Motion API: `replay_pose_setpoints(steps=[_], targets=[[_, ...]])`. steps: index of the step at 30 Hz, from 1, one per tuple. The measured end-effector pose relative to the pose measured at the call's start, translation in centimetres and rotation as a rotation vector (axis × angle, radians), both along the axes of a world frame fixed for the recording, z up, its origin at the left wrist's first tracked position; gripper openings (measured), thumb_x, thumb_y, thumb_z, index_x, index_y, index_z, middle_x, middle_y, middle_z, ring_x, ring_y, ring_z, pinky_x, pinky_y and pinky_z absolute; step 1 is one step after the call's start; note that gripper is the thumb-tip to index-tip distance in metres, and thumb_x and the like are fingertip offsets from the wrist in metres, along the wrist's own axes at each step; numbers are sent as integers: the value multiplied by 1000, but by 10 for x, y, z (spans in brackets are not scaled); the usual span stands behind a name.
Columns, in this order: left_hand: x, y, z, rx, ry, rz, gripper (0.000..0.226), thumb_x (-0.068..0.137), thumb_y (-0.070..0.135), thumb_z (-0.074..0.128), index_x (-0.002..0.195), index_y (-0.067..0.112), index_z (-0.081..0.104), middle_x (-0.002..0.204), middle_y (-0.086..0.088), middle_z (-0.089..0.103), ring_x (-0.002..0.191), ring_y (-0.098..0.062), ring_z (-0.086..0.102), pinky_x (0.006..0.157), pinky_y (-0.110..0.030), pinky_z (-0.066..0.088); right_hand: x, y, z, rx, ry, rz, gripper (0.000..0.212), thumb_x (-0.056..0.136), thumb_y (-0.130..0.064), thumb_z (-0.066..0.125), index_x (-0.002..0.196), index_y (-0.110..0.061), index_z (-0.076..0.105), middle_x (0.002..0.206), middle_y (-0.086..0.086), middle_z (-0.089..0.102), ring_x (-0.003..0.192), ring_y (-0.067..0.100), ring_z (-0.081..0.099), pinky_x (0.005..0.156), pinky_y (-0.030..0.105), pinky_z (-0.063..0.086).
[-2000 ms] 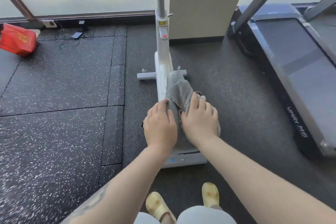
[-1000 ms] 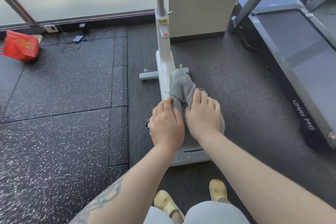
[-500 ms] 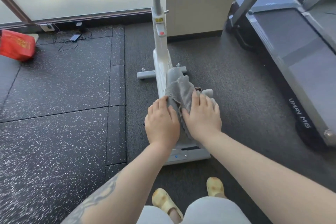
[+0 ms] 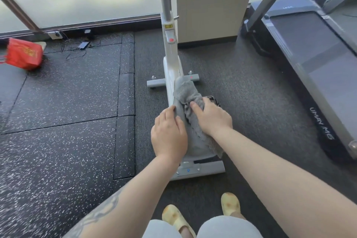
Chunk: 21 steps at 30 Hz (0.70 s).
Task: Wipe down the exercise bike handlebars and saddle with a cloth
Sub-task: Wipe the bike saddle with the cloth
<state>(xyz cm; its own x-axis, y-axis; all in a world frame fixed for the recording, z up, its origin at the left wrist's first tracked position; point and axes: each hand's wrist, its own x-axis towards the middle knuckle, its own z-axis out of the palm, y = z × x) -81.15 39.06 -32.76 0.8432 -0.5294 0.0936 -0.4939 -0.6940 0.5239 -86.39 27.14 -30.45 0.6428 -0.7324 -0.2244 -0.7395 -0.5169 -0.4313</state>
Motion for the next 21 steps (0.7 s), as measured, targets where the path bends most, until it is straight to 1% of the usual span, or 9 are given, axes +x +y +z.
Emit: replay_pose_setpoints(steps=[2,4,6,9,11,13,15,18,21], targets=[[-1,1,-2,7,-28,-12,48,95,32,28,136,17,48,137,1,54,125,-20,48,102,-39,38,-10,1,1,57,-144,-132,45,99,-54,31,125,-26,53,111,3,64,108,30,58,83,36,40],[-4,2,-4,23,-57,-31,56,93,36,20,138,16,48,141,1,52,130,-19,45,107,-38,33,-32,17,-9,161,-392,-443,32,99,-46,37,112,-28,59,99,-2,64,102,28,60,79,35,42],[-10,4,-4,42,-89,-33,62,92,39,16,140,15,47,144,-1,49,134,-18,43,109,-38,31,-43,44,-22,354,-651,-790,33,99,-42,40,121,-24,57,109,0,64,109,27,58,90,39,45],[-16,5,-4,61,-118,-17,59,93,36,21,140,13,48,144,-2,50,133,-20,45,108,-41,34,-38,74,-29,374,-789,-940,48,96,-42,46,133,-11,47,127,11,56,118,29,52,100,44,41],[-17,4,-5,69,-122,-23,58,93,35,22,140,12,48,144,-3,50,133,-21,45,107,-42,35,-34,66,-24,303,-711,-942,47,95,-43,47,129,-10,49,126,12,54,117,30,52,95,37,41],[-18,3,-4,86,-125,-31,59,93,36,22,141,13,47,146,-3,48,134,-21,44,108,-42,34,-34,46,-16,241,-465,-800,42,97,-44,43,123,-13,53,123,10,56,113,30,53,83,33,37],[-17,1,-5,91,-125,-15,60,92,37,22,141,14,47,146,-2,48,134,-21,44,108,-43,34,-31,18,-13,319,-282,-638,45,99,-46,38,122,-13,58,123,12,58,113,32,54,86,35,39],[-18,-1,-5,79,-115,18,59,91,37,23,140,15,48,144,-2,50,133,-20,46,108,-43,34,-22,-16,-9,607,-295,-634,39,96,-43,42,106,-12,63,118,17,63,106,32,58,96,39,45],[-18,-1,-6,88,-115,25,59,91,37,22,141,17,46,145,0,49,135,-18,44,109,-43,33,-26,-1,-12,485,-239,-602,44,97,-43,34,118,-13,59,118,12,62,107,32,56,94,39,43]])
